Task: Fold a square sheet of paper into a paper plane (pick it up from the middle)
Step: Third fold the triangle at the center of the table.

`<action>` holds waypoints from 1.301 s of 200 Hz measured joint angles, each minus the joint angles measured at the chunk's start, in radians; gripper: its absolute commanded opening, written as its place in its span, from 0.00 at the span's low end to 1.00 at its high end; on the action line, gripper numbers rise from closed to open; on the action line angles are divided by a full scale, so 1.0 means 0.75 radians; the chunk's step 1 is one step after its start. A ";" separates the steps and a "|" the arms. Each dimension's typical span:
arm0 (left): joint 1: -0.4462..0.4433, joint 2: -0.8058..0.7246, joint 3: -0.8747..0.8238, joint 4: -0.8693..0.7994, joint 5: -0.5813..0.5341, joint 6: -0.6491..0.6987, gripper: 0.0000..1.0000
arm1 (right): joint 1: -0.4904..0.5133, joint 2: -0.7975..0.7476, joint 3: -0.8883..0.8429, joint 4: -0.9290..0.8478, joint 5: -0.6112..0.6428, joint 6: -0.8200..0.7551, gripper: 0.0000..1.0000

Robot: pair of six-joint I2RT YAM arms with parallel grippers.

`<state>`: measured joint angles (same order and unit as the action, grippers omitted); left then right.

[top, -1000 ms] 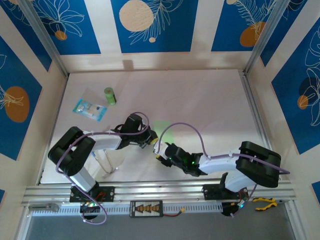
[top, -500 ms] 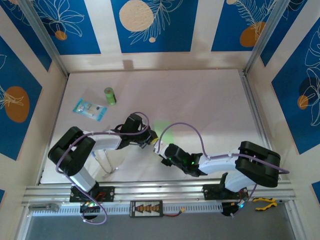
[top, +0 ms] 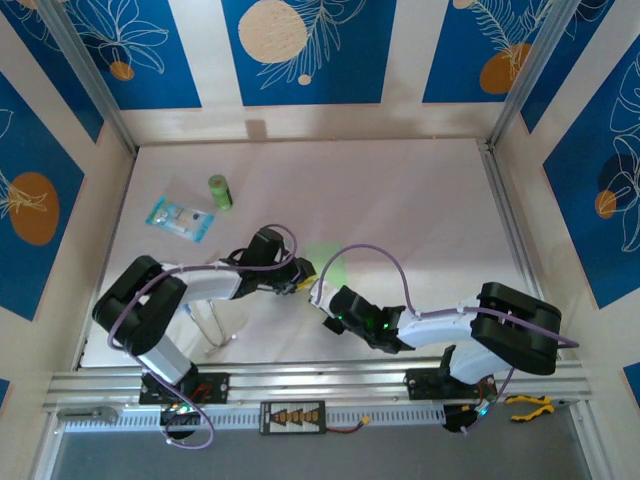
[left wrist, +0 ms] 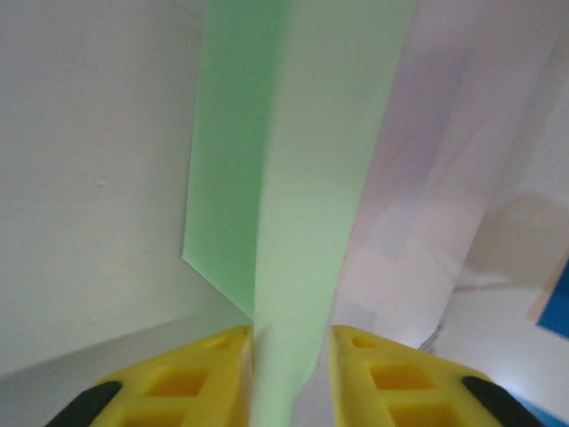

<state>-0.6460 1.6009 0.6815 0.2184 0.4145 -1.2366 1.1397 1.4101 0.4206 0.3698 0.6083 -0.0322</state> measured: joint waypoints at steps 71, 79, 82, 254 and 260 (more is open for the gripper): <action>0.070 -0.260 0.187 -0.451 -0.201 0.388 0.37 | -0.284 -0.043 0.003 -0.046 -0.562 0.334 0.00; 0.072 -0.264 0.208 -0.463 -0.201 0.435 0.34 | -0.306 -0.042 0.007 -0.045 -0.627 0.364 0.00; 0.073 -0.264 0.215 -0.467 -0.200 0.446 0.33 | -0.312 -0.041 0.010 -0.045 -0.651 0.372 0.00; 0.084 0.491 0.783 -0.691 0.073 0.908 0.13 | -0.384 0.121 0.053 0.078 -0.969 0.597 0.00; 0.084 0.508 0.783 -0.698 0.075 0.917 0.12 | -0.384 0.124 0.053 0.087 -0.971 0.601 0.00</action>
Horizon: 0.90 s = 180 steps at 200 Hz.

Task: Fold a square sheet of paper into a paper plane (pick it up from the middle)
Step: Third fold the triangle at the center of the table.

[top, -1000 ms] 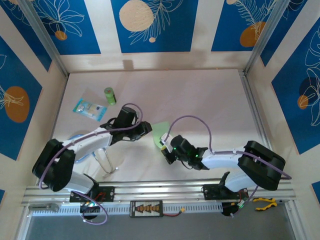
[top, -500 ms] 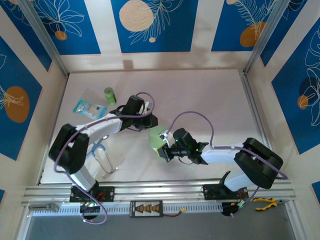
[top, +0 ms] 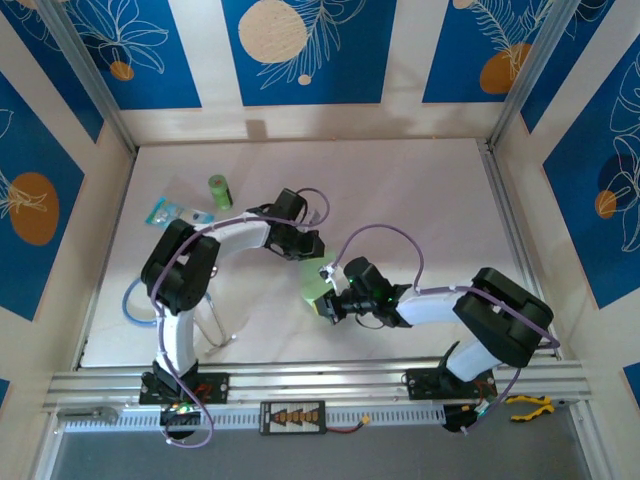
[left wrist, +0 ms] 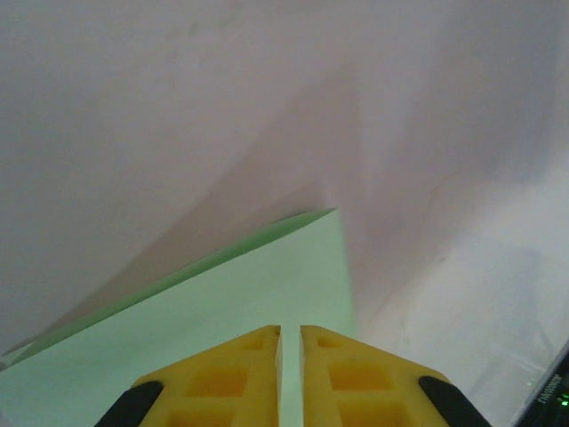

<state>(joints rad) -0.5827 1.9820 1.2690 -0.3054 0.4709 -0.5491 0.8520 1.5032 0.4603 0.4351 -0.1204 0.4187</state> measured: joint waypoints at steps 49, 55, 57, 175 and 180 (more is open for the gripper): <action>0.001 0.053 -0.001 -0.025 0.001 0.038 0.12 | -0.012 0.002 0.000 0.036 -0.016 0.021 0.00; 0.001 0.053 -0.001 -0.024 0.001 0.043 0.12 | -0.016 0.002 -0.001 0.039 -0.018 0.025 0.00; 0.001 0.053 -0.001 -0.024 -0.001 0.043 0.12 | -0.018 0.002 -0.001 0.040 -0.021 0.028 0.00; 0.004 0.047 -0.043 0.047 0.017 -0.003 0.11 | -0.225 0.077 -0.001 0.071 -0.171 0.126 0.00; 0.004 0.047 -0.044 0.048 0.017 -0.006 0.11 | -0.230 0.080 -0.001 0.071 -0.177 0.131 0.00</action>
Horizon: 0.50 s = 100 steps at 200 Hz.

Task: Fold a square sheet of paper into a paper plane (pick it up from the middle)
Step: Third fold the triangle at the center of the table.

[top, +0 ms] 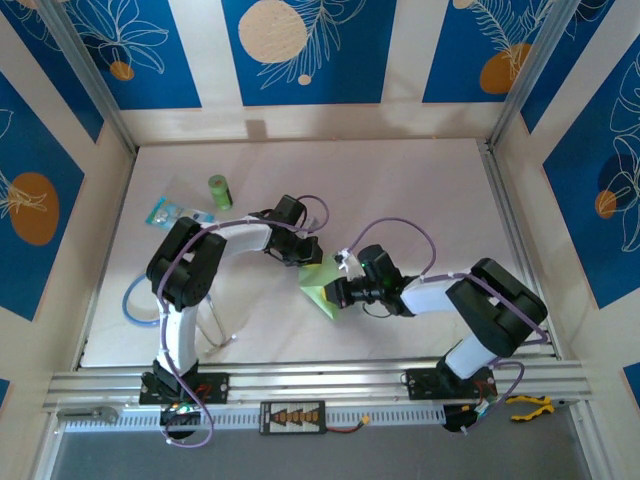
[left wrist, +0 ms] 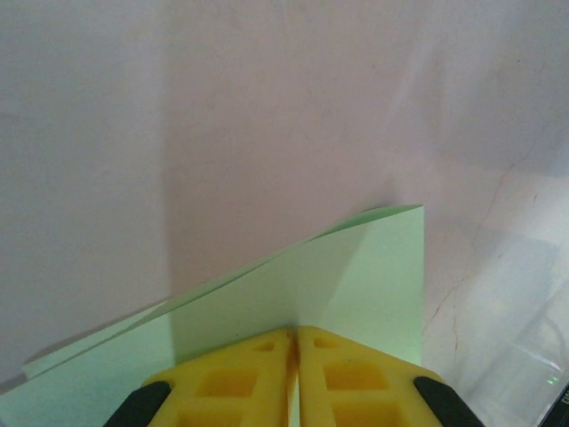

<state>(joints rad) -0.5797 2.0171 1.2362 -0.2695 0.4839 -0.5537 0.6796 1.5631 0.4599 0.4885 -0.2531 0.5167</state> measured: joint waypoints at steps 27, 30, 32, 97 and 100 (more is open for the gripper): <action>0.002 -0.001 -0.002 0.004 0.005 -0.021 0.11 | -0.010 0.018 0.000 0.017 -0.015 0.016 0.00; 0.002 -0.001 -0.002 0.004 0.005 -0.022 0.11 | -0.011 0.021 0.000 0.018 -0.016 0.018 0.00; 0.002 0.000 -0.002 0.004 0.005 -0.022 0.11 | -0.012 0.023 0.000 0.019 -0.017 0.018 0.00; 0.002 -0.001 -0.002 0.003 0.006 -0.028 0.11 | -0.032 0.051 0.000 0.028 -0.017 0.047 0.00; 0.002 -0.001 -0.002 0.003 0.005 -0.028 0.11 | -0.032 0.051 0.000 0.027 -0.017 0.048 0.00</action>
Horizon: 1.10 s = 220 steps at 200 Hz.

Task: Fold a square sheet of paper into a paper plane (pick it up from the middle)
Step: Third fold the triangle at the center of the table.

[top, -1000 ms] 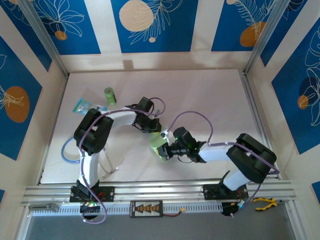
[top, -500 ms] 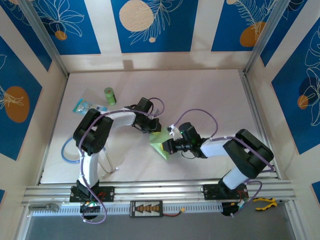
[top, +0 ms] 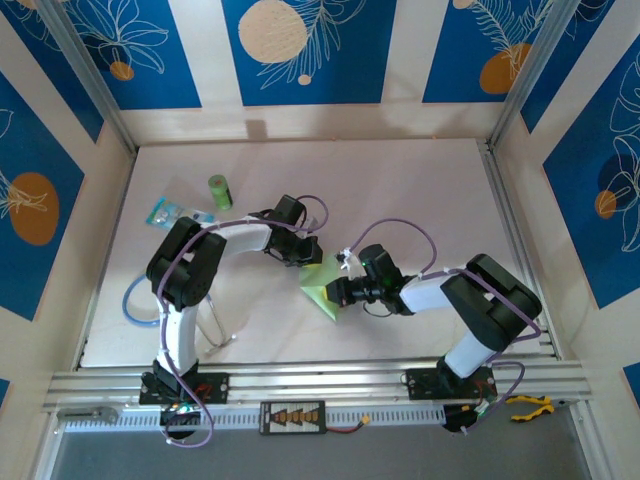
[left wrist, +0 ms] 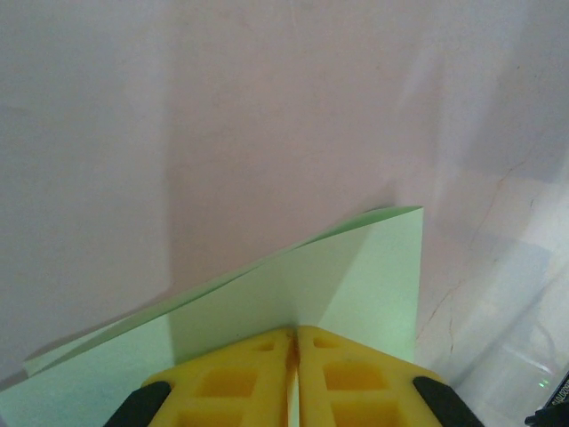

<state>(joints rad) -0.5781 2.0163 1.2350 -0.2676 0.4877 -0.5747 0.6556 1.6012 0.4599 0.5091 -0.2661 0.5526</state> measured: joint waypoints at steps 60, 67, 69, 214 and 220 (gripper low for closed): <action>0.000 -0.002 -0.001 0.000 -0.001 -0.001 0.11 | -0.011 0.000 -0.003 -0.001 0.006 0.005 0.00; 0.000 -0.002 -0.001 -0.001 -0.002 -0.001 0.11 | -0.011 0.000 -0.003 -0.001 0.007 0.006 0.00; 0.000 -0.002 0.000 -0.001 -0.002 -0.001 0.11 | -0.011 0.000 -0.003 -0.001 0.008 0.006 0.00; 0.000 -0.002 0.000 -0.001 -0.001 -0.004 0.11 | -0.012 -0.011 -0.004 -0.066 0.051 0.009 0.00; 0.000 -0.002 -0.001 -0.001 -0.001 -0.004 0.11 | -0.012 -0.011 -0.004 -0.067 0.053 0.009 0.00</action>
<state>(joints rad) -0.5781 2.0151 1.2346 -0.2684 0.4870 -0.5777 0.6464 1.5929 0.4568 0.4587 -0.2264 0.5594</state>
